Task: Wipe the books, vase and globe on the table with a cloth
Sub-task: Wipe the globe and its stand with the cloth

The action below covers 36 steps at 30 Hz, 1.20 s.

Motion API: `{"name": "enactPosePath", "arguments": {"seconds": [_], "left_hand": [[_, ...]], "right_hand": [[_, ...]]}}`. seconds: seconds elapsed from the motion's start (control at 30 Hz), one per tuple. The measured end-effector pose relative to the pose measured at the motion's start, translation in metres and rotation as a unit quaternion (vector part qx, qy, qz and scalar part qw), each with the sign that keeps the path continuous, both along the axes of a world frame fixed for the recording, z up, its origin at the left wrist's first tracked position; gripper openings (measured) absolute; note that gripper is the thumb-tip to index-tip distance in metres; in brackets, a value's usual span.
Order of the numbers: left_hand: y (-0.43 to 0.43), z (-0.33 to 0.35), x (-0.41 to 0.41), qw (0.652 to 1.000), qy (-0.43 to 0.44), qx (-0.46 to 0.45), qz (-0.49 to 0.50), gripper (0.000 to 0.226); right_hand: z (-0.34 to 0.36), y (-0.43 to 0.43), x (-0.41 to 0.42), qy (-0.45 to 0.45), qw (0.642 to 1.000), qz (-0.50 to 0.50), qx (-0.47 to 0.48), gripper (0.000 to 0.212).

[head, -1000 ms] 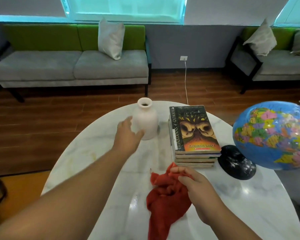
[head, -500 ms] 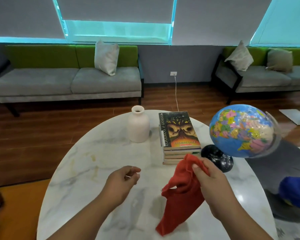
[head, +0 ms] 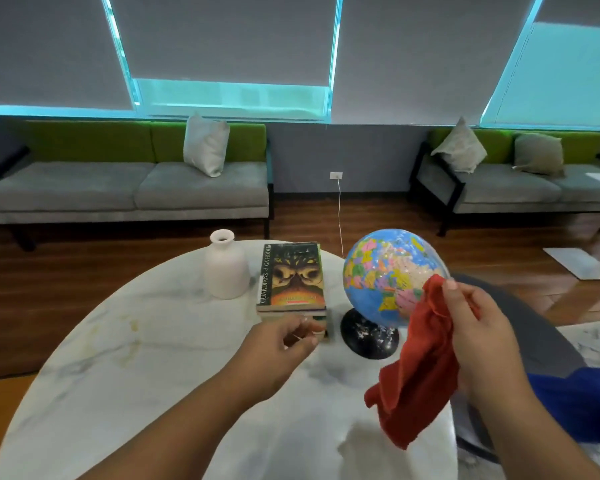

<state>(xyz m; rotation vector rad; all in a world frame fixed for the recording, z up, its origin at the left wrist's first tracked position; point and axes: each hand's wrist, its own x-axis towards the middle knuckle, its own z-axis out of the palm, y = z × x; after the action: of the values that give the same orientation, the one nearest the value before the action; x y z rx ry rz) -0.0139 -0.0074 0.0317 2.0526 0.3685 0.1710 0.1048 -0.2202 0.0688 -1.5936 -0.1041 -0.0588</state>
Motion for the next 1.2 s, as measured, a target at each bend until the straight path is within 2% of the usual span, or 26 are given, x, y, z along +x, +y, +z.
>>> {"name": "enactPosePath", "arguments": {"seconds": [0.1, 0.17, 0.2, 0.27, 0.37, 0.5, 0.67, 0.87, 0.93, 1.03, 1.2], "left_hand": [[-0.023, -0.001, 0.002, 1.0, 0.004, -0.006, 0.019, 0.02], [-0.033, -0.002, 0.001, 0.999, 0.012, -0.006, 0.031, 0.016], [-0.038, -0.002, 0.001, 0.999, 0.016, -0.002, 0.038, 0.015], [-0.042, 0.0, -0.001, 0.998, 0.017, -0.001, 0.052, 0.014], [-0.048, 0.003, -0.001, 0.997, 0.018, -0.014, 0.075, 0.015], [-0.053, 0.01, 0.0, 0.996, 0.028, -0.004, 0.08, 0.015], [-0.066, 0.029, 0.011, 0.996, -0.018, 0.005, 0.085, 0.022], [-0.084, 0.05, 0.03, 0.988, -0.087, 0.083, 0.101, 0.013], [-0.087, 0.054, 0.034, 0.983, -0.085, 0.108, 0.12, 0.022], [-0.087, 0.056, 0.034, 0.978, -0.066, 0.142, 0.14, 0.031], [-0.077, 0.049, 0.02, 0.969, -0.055, 0.164, 0.178, 0.019]], "right_hand": [[-0.019, -0.025, 0.042, -0.003, 0.993, -0.049, -0.111, 0.024], [-0.039, -0.035, 0.068, 0.004, 0.978, -0.044, -0.205, 0.037], [-0.048, -0.04, 0.079, -0.003, 0.969, -0.033, -0.245, 0.036], [-0.057, -0.042, 0.091, -0.03, 0.958, -0.017, -0.283, 0.02], [-0.056, -0.046, 0.098, -0.063, 0.951, 0.0, -0.303, 0.006], [-0.054, -0.048, 0.095, -0.07, 0.95, 0.066, -0.297, 0.016], [-0.046, -0.04, 0.054, -0.075, 0.951, 0.106, -0.281, 0.021], [-0.035, -0.019, -0.005, -0.104, 0.93, 0.16, -0.314, 0.017], [-0.033, -0.013, -0.018, -0.104, 0.919, 0.196, -0.325, 0.015], [-0.029, -0.008, -0.031, -0.088, 0.904, 0.262, -0.326, 0.013], [-0.02, -0.011, -0.037, -0.01, 0.897, 0.36, -0.255, 0.01]]}}
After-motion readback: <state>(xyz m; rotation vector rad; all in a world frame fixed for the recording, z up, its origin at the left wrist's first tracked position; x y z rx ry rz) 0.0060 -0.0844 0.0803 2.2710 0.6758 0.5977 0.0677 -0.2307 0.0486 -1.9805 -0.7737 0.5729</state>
